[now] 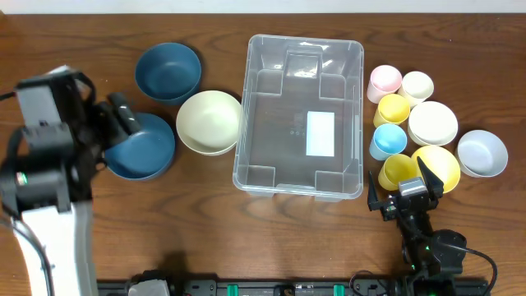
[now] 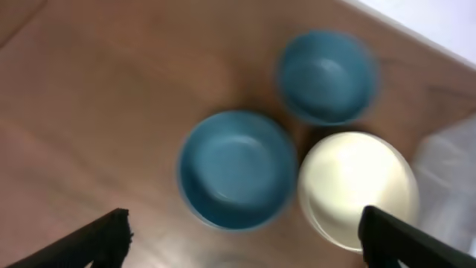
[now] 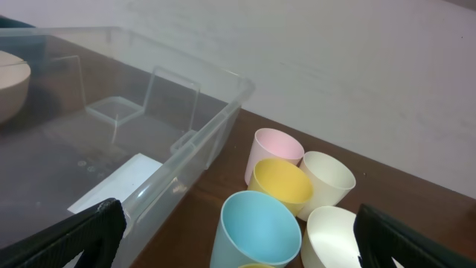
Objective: Pack container
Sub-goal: 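Reach the left gripper to the near teal bowl and grasp its rim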
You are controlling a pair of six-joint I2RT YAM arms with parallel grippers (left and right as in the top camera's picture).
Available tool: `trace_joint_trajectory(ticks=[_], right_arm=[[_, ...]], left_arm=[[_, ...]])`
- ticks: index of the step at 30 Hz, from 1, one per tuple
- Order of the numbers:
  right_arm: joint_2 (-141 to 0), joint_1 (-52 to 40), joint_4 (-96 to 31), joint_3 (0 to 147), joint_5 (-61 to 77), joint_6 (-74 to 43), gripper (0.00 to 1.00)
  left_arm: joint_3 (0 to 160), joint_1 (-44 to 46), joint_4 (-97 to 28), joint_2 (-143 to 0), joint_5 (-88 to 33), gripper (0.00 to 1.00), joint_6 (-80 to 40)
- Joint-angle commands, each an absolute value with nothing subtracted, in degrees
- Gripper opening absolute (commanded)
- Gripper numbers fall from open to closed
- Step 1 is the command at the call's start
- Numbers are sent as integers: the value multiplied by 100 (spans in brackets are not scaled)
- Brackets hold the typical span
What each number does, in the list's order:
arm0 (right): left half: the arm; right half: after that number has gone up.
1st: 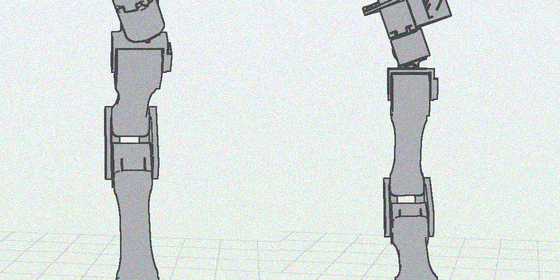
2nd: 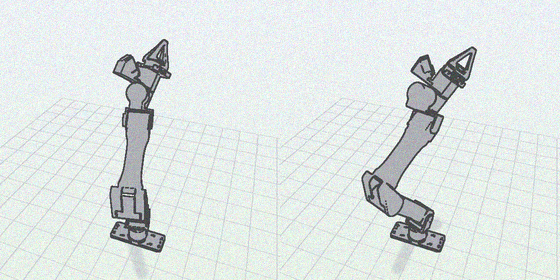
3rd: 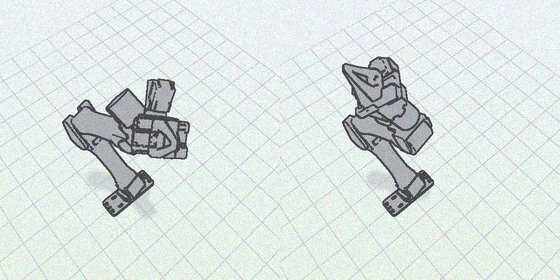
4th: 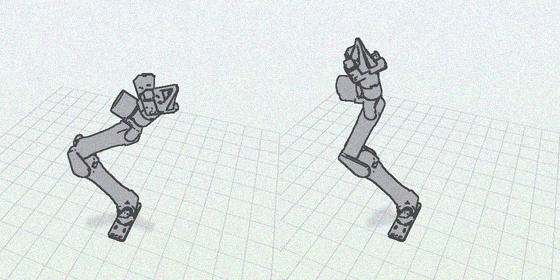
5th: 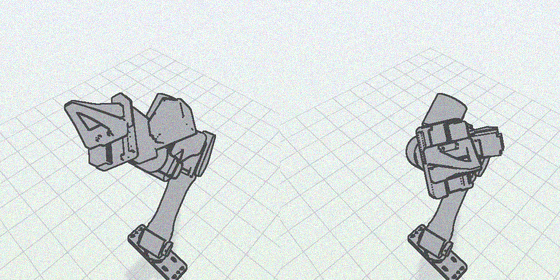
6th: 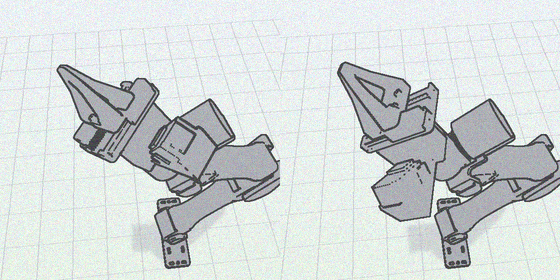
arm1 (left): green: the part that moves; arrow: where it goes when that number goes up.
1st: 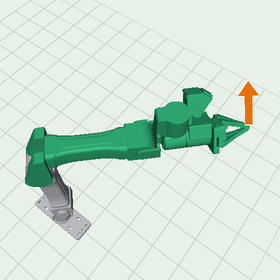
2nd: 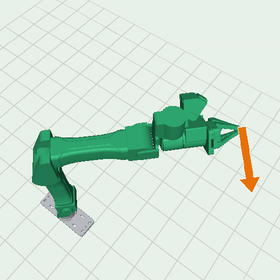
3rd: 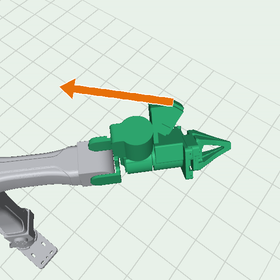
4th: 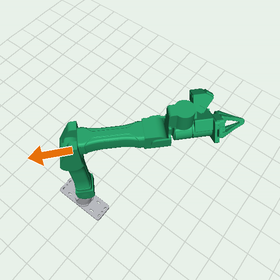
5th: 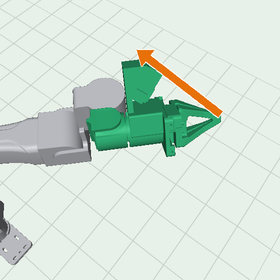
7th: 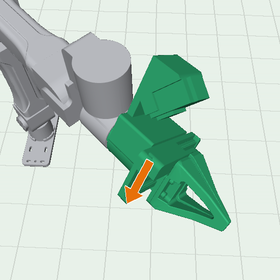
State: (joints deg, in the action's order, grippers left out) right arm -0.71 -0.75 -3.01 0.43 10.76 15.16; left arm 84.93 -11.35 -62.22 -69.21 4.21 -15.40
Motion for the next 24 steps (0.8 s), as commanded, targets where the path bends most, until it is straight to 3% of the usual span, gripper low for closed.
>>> trace_joint_trajectory(ticks=[1,9,24], right_arm=[[-43,-32,-320,32,1140,1417,99],[-43,-32,-322,32,1138,1417,99],[-43,-32,-320,32,1138,1417,99]], left_arm=[[8525,-1730,-6296,-7284,21,91,-1500],[8114,-2877,-5865,-8042,-1275,89,-1192],[5712,-3046,-3594,-8333,-1625,90,-947]])
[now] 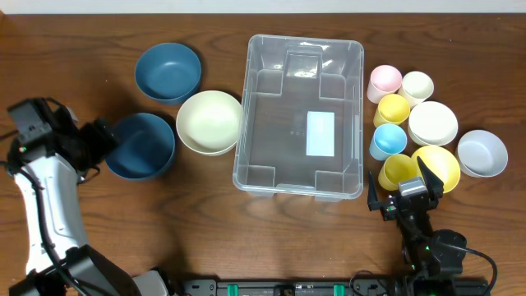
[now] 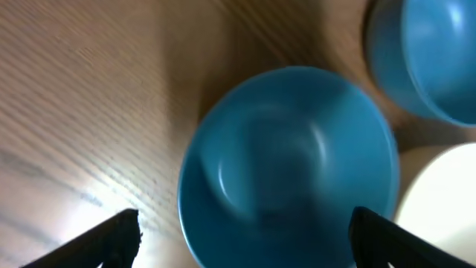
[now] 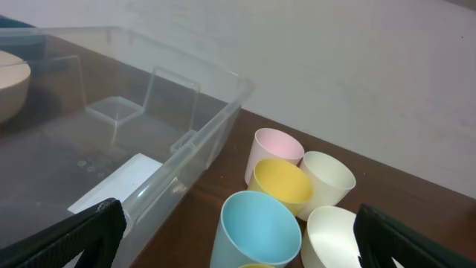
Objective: Pack container
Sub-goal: 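Reach the left gripper to the near teal bowl and grasp its rim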
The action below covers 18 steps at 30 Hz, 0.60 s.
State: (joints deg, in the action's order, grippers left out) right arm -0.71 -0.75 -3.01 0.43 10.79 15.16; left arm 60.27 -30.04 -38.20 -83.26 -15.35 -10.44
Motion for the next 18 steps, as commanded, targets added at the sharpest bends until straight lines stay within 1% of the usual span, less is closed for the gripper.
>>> trace_joint_trajectory(ticks=[1,6,11,16,17,18], right_arm=[[-43,-32,-320,32,1138,1417,99],[-43,-32,-320,32,1138,1417,99],[-43,-32,-320,32,1138,1417,99],[-43,-32,-320,32,1138,1417,99],[-43,-32,-320,32,1138,1417,99],[-43,-32,-320,32,1138,1417,99]], left_arm=[[5544,-3046,-3411,-8337,-1625,90,-950],[5019,-3046,-2744,-8361,-1590,90,-974],[4939,-3046,-2545,-8521,-1581,90,-1076],[4901,-3046,-2324,-9026,-1586,89,-1192],[4901,-3046,-2268,-9142,-1586,87,-1284],[4901,-3046,-2231,-9205,-1586,76,-1334]])
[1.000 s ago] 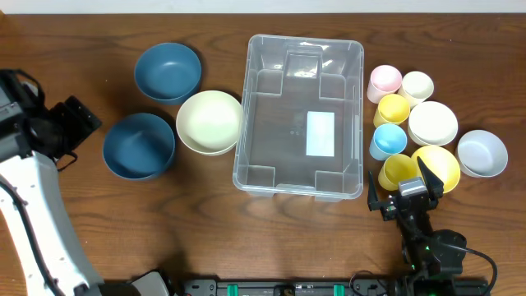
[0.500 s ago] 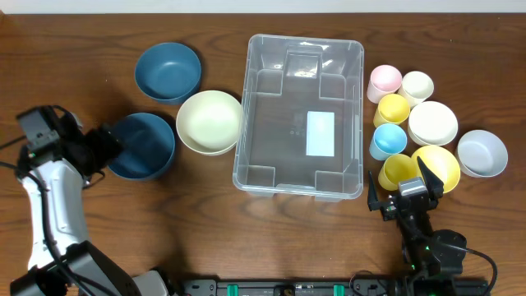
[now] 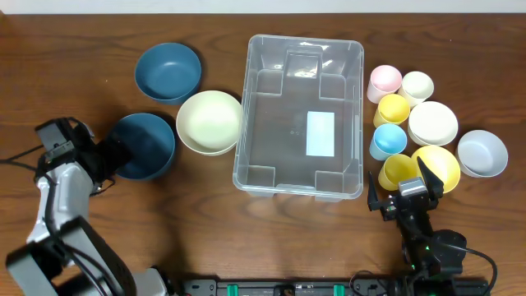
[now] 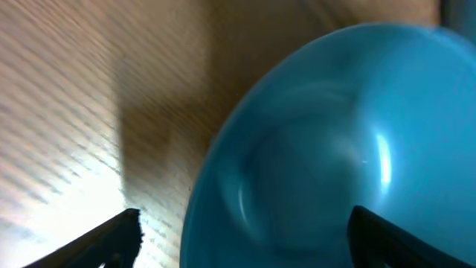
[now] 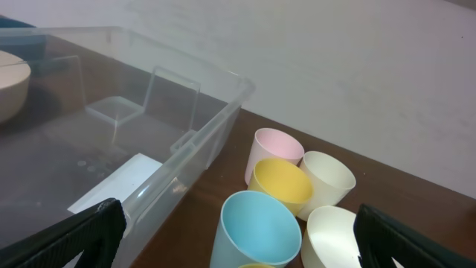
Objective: Pack container
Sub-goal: 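Reach the left gripper to the near teal bowl and grasp its rim, then lift the teal bowl with the left gripper and place it in the bin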
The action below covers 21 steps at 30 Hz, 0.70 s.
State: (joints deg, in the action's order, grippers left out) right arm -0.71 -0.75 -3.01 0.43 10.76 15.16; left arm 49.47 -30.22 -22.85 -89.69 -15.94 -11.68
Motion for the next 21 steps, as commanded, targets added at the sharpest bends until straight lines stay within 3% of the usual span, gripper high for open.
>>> trace_joint_trajectory(ticks=[1,3,4,11,21], right_arm=[[-43,-32,-320,32,1138,1417,99],[-43,-32,-320,32,1138,1417,99],[-43,-32,-320,32,1138,1417,99],[-43,-32,-320,32,1138,1417,99],[-43,-32,-320,32,1138,1417,99]], left_arm=[[4904,-3048,-2209,-9247,-1586,57,-1367],[4910,-3048,-2193,-9233,-1586,19,-1367],[4919,-3048,-2196,-9205,-1586,8,-1365],[5155,-3232,-2689,-8543,-1581,6,-1367],[5907,-3319,-3732,-6460,-1907,6,-1723]])
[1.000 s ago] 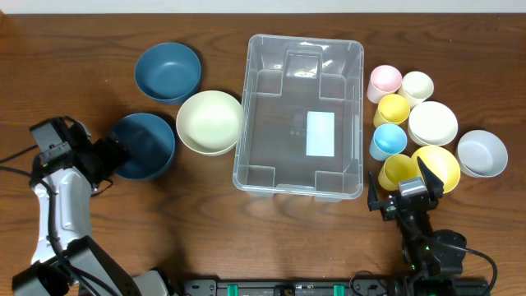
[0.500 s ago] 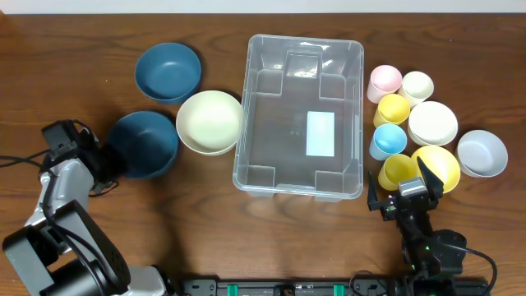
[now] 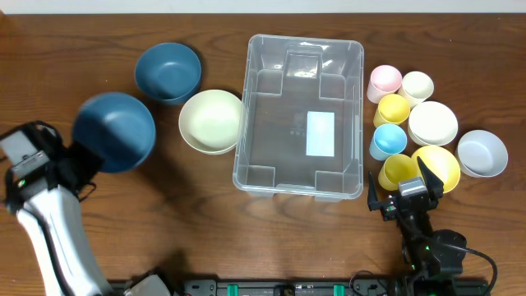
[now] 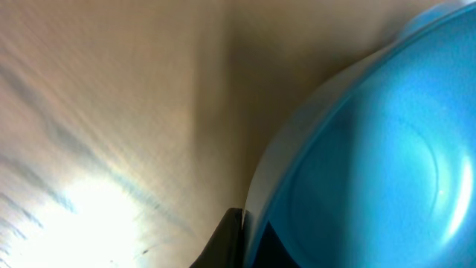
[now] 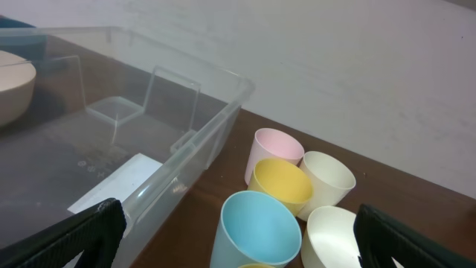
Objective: Pack container
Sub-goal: 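Lift the teal bowl with the left gripper and place it in the bin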
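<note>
My left gripper (image 3: 87,159) is shut on the rim of a blue bowl (image 3: 113,131), holding it up off the table at the left. In the left wrist view the bowl (image 4: 372,164) fills the right side, with one dark finger (image 4: 227,238) pressed on its rim. The clear plastic container (image 3: 243,123) stands in the middle, holding only a white label. My right gripper (image 3: 403,200) rests open at the front right, nothing between its fingers (image 5: 97,231), in front of a light blue cup (image 5: 256,227).
A second blue bowl (image 3: 168,72) and a cream bowl (image 3: 211,122) sit left of the container. To its right stand pink (image 3: 385,80), cream (image 3: 417,85) and yellow (image 3: 392,108) cups, plus white (image 3: 433,122), yellow (image 3: 440,164) and pale grey (image 3: 482,153) bowls.
The left gripper has shut on the blue bowl's rim. The bowl, which sat on the table beside the cream bowl, is now held up and further left. The right arm is still.
The left gripper was open, high above the blue bowl. Then it was lower by the bowl's left edge, then with its open fingers around the left rim. Now it holds the bowl clear of the table. The right gripper stayed open by the cups throughout.
</note>
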You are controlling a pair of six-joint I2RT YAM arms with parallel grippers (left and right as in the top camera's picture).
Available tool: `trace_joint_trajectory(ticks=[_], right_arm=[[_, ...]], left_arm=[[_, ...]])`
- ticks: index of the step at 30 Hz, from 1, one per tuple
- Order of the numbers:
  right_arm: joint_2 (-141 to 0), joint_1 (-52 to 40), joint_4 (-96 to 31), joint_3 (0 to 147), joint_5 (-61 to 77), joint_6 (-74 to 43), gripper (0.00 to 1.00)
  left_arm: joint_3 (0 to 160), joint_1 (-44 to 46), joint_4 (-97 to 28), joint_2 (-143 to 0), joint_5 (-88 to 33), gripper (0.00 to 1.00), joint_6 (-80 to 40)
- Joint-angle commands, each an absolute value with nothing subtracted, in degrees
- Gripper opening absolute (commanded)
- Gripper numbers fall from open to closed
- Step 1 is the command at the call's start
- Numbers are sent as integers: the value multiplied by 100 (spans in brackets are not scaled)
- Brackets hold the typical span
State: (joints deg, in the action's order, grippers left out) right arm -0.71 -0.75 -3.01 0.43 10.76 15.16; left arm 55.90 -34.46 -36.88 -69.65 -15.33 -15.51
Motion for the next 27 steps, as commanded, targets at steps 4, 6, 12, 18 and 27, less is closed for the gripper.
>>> trace_joint_trajectory(ticks=[4,6,12,18,27], right_arm=[[-43,-32,-320,32,1138,1417,99],[-43,-32,-320,32,1138,1417,99],[-43,-32,-320,32,1138,1417,99],[-43,-32,-320,32,1138,1417,99],[-43,-32,-320,32,1138,1417,99]], left_arm=[[6357,-2749,-3752,-5896,-2508,6,-1730],[6665,-2250,-3756,-5819,-2530,6,-1824],[7804,-386,-3754,-6355,-2023,6,-2051],[8890,1347,-3863,-7747,-1000,6,-2047],[10300,2541,-3944,-10119,-318,6,-2023]])
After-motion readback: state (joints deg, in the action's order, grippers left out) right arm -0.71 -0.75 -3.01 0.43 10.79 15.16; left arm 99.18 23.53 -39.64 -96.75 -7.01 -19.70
